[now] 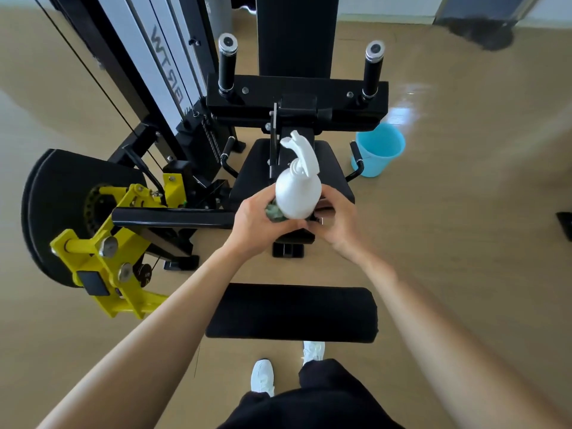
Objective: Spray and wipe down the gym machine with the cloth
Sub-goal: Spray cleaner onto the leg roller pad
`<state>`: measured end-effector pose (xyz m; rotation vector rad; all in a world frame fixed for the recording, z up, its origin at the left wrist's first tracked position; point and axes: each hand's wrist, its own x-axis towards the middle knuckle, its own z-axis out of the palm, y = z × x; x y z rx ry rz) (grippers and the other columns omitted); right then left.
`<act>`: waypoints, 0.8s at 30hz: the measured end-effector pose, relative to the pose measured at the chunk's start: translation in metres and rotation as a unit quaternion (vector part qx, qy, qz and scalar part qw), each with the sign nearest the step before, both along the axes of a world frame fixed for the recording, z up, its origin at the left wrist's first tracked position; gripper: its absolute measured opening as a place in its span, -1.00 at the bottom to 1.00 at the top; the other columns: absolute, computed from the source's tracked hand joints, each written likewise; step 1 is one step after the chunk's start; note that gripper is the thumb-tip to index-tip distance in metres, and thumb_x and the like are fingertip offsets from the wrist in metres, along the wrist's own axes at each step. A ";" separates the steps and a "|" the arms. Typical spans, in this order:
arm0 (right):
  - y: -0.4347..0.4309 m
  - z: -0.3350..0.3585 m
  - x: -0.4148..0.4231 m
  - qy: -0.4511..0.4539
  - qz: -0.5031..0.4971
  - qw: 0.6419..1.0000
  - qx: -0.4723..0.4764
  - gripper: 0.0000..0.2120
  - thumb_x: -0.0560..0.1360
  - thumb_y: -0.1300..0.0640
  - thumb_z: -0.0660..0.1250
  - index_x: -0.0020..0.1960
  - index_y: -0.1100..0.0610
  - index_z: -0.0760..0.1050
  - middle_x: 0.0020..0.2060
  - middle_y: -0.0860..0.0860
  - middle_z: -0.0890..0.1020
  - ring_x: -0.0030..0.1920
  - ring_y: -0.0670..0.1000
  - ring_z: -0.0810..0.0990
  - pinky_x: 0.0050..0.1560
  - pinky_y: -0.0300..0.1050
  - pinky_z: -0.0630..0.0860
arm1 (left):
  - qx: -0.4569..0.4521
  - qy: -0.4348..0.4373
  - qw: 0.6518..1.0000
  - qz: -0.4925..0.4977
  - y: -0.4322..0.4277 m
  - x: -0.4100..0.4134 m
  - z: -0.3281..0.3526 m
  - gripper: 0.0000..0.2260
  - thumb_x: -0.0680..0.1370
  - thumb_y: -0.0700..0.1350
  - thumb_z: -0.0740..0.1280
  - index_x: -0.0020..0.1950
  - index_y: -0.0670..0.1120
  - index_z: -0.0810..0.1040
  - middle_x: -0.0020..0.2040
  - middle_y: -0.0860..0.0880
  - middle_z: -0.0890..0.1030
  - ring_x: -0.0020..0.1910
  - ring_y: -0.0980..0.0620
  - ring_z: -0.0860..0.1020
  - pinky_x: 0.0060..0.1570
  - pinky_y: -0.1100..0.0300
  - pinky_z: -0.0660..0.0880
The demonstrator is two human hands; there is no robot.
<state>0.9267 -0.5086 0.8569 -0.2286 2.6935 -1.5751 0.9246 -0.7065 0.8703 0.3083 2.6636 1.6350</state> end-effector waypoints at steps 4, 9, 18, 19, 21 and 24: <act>-0.004 -0.003 -0.007 0.014 -0.012 1.000 -0.010 -0.35 0.45 0.10 0.62 0.46 0.04 0.44 0.21 -0.05 0.60 0.15 -0.12 0.62 0.17 -0.22 0.62 | 0.018 -0.002 1.000 0.001 0.006 -0.011 -0.001 -0.50 0.35 0.05 0.66 0.22 0.08 0.58 0.02 0.19 0.64 0.03 0.09 0.64 0.02 0.04 0.63; -0.008 -0.001 -0.011 -0.002 -0.047 0.997 -0.056 -0.32 0.40 0.22 0.64 0.37 -0.10 0.39 0.11 -0.23 0.59 0.11 -0.23 0.62 0.03 -0.40 0.56 | 0.048 -0.009 0.999 -0.011 0.019 -0.018 0.003 -0.49 0.35 -0.02 0.67 0.25 0.05 0.59 0.00 0.19 0.66 0.03 0.13 0.65 0.00 0.13 0.63; 0.005 0.031 -0.079 0.034 -0.081 0.995 -0.054 -0.24 0.34 0.20 0.68 0.44 0.14 0.39 0.20 -0.05 0.57 0.17 -0.04 0.58 0.05 -0.46 0.52 | 0.028 -0.006 0.998 0.053 0.006 -0.054 0.015 -0.55 0.56 -0.06 0.51 0.44 0.04 0.56 0.28 0.13 0.64 0.23 0.26 0.59 0.29 0.20 0.55; 0.002 0.031 -0.088 0.027 -0.077 0.995 -0.048 -0.23 0.34 0.19 0.68 0.44 0.14 0.40 0.22 -0.06 0.58 0.20 -0.04 0.58 0.11 -0.40 0.55 | 0.026 -0.005 0.998 0.051 0.006 -0.060 0.017 -0.56 0.58 -0.08 0.48 0.45 0.06 0.55 0.28 0.15 0.63 0.23 0.26 0.59 0.28 0.22 0.55; -0.005 0.030 -0.101 0.016 -0.072 0.996 -0.049 -0.21 0.32 0.15 0.69 0.44 0.12 0.41 0.25 -0.04 0.61 0.26 0.00 0.60 0.24 -0.11 0.63 | 0.022 -0.002 0.999 0.038 0.007 -0.072 0.021 -0.55 0.61 -0.13 0.43 0.49 0.10 0.52 0.30 0.16 0.62 0.26 0.27 0.57 0.29 0.28 0.51; -0.012 0.026 -0.119 0.024 -0.066 0.996 -0.047 -0.22 0.32 0.16 0.68 0.45 0.13 0.40 0.25 0.00 0.62 0.27 0.04 0.61 0.27 0.09 0.63 | 0.027 -0.014 0.999 0.030 0.003 -0.089 0.025 -0.53 0.62 -0.21 0.38 0.51 0.09 0.49 0.34 0.17 0.60 0.32 0.28 0.53 0.31 0.34 0.47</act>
